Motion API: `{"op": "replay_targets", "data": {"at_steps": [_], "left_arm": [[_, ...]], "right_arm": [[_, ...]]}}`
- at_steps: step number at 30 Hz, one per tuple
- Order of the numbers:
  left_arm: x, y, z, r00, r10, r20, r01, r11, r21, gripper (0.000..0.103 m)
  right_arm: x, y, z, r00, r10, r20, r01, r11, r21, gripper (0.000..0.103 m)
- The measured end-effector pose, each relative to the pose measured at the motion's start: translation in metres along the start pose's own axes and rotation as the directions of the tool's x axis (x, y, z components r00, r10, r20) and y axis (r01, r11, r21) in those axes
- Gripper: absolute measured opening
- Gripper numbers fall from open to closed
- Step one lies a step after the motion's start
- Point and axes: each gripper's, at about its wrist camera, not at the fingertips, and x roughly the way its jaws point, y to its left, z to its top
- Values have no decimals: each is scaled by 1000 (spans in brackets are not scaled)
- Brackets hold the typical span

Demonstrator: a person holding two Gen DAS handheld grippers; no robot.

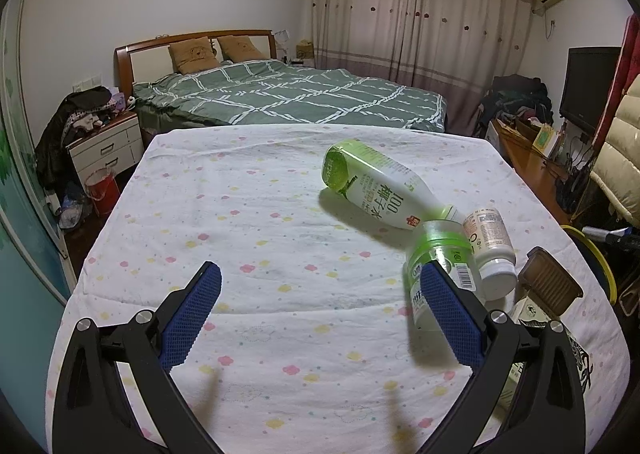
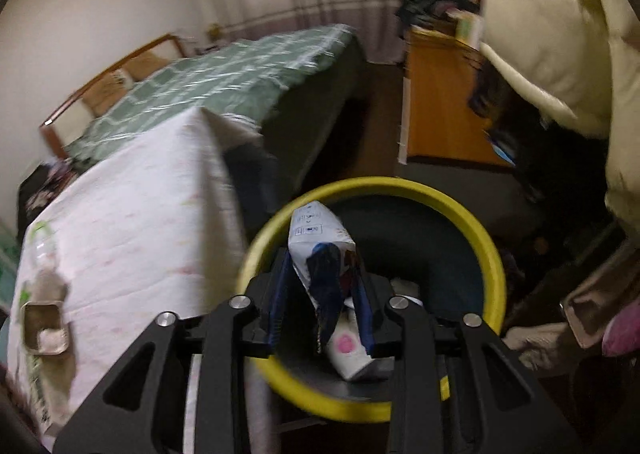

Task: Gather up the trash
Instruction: 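Carry the tube into the bin and open the right tool, then grasp the clear green-banded plastic cup with the left tool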

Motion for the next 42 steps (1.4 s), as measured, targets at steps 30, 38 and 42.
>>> {"op": "replay_targets", "data": {"at_steps": [30, 38, 42], "left_arm": [[25, -61, 4, 982, -111, -155, 131, 984, 123, 97], [49, -64, 1, 969, -106, -223, 132, 985, 107, 80], [53, -66, 1, 967, -117, -226, 145, 983, 113, 74]], "right_arm": [[-7, 14, -28, 1000, 31, -5, -31, 999, -27, 45], [-7, 13, -31, 999, 43, -14, -44, 999, -26, 45], [-5, 15, -33, 998, 54, -20, -55, 998, -29, 45]]}}
